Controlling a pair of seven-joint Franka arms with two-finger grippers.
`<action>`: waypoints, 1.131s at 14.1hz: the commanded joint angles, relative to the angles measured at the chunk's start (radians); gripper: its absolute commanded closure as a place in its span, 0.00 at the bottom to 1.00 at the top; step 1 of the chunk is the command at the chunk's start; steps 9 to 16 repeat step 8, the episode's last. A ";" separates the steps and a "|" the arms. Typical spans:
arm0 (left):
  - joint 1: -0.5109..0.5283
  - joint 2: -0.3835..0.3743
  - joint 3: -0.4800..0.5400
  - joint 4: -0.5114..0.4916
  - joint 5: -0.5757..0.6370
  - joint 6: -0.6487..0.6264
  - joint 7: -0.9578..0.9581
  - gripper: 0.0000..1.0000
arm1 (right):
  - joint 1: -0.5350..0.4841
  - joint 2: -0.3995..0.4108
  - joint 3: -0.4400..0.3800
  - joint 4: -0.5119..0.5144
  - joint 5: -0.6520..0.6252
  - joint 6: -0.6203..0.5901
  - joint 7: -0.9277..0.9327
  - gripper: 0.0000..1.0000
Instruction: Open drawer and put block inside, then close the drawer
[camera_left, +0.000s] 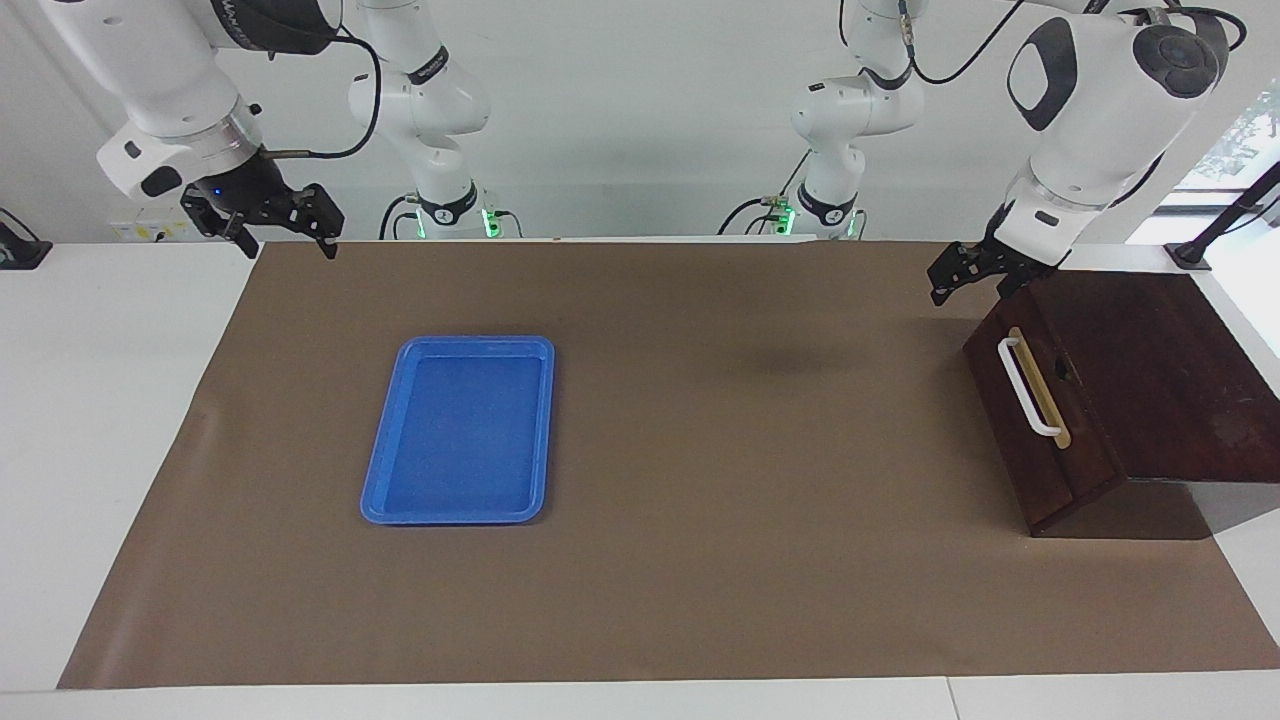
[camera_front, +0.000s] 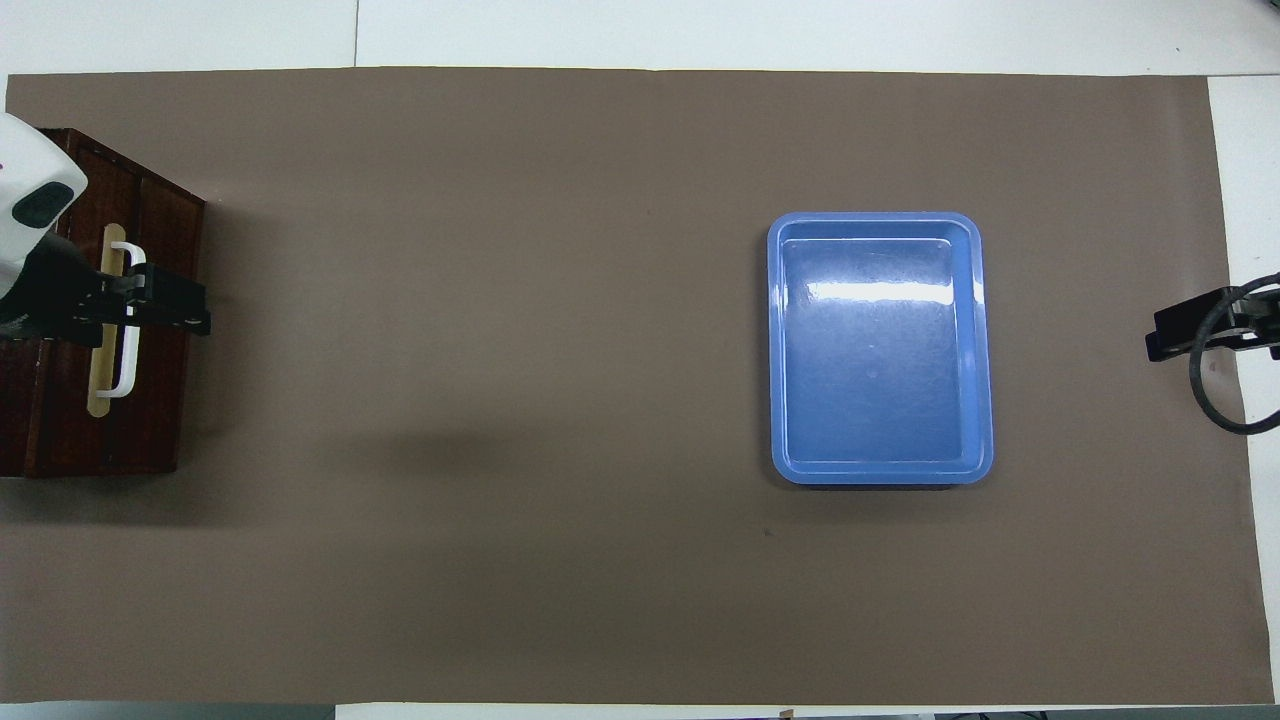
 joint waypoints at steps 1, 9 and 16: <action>-0.004 -0.007 0.005 0.007 -0.005 -0.026 0.022 0.00 | -0.011 -0.007 0.008 -0.004 -0.009 0.011 -0.021 0.00; -0.005 -0.007 0.005 0.005 -0.006 -0.027 0.085 0.00 | -0.012 -0.007 0.008 -0.004 -0.009 0.011 -0.021 0.00; -0.005 -0.007 0.005 0.005 -0.006 -0.027 0.085 0.00 | -0.012 -0.007 0.008 -0.004 -0.009 0.011 -0.021 0.00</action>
